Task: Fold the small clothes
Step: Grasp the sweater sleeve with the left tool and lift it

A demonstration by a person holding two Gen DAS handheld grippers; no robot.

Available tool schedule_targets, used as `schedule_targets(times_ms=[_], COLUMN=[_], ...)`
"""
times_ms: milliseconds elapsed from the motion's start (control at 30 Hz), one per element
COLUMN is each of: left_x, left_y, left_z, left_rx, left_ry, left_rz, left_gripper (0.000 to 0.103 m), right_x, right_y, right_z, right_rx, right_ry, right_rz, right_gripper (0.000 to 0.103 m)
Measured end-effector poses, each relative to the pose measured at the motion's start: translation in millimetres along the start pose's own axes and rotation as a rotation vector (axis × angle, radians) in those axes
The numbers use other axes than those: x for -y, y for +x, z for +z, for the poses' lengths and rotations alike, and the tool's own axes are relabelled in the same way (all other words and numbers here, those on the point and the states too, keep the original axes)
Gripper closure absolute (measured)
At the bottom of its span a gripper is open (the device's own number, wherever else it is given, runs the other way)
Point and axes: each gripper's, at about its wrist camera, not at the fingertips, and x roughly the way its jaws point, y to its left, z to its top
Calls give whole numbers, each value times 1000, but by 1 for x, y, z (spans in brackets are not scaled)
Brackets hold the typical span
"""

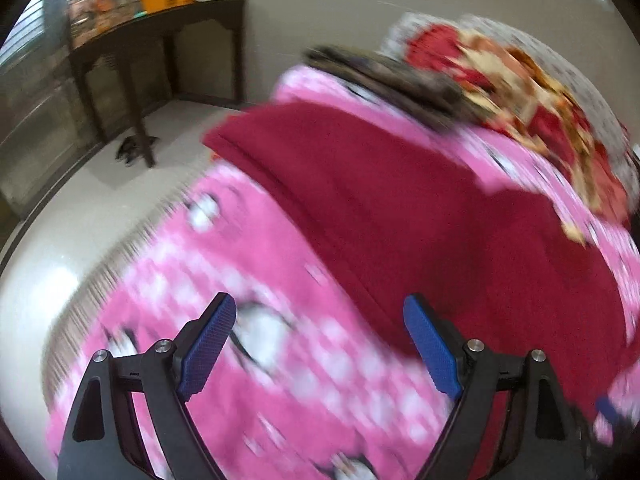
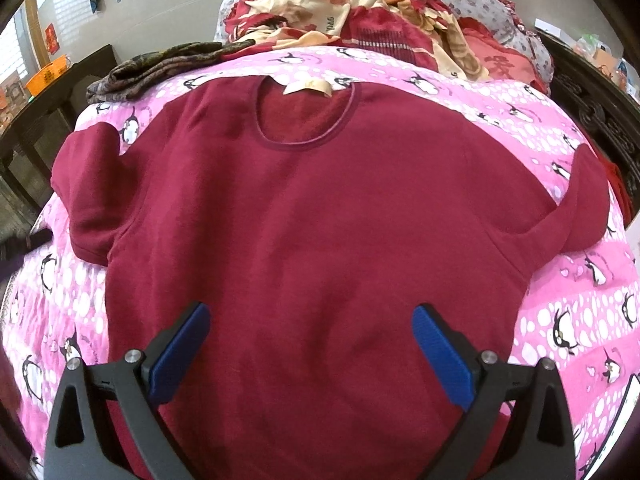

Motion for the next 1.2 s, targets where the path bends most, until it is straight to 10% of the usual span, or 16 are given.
schedule_targets(times_ms=[233, 500, 700, 767, 867, 1200], left_x=[-71, -118, -111, -111, -111, -46], left_y=[54, 114, 134, 139, 140, -5], left_z=[72, 100, 117, 120, 119, 105], left_rx=[-5, -49, -35, -35, -45, 176], left_ry=[-187, -443, -379, -382, -387, -147], left_rz=[61, -93, -92, -142, -144, -334], left_gripper=[48, 52, 57, 88, 103, 103], right_x=[-12, -22, -17, -14, -11, 10], right_y=[2, 13, 23, 23, 22, 4], right_z=[5, 10, 14, 14, 13, 17], right_rx=[1, -3, -15, -16, -10, 38], right_ry=[-44, -79, -60, -50, -38, 25], right_rz=[16, 31, 46, 55, 65, 88], right_gripper=[0, 0, 0, 0, 0, 4])
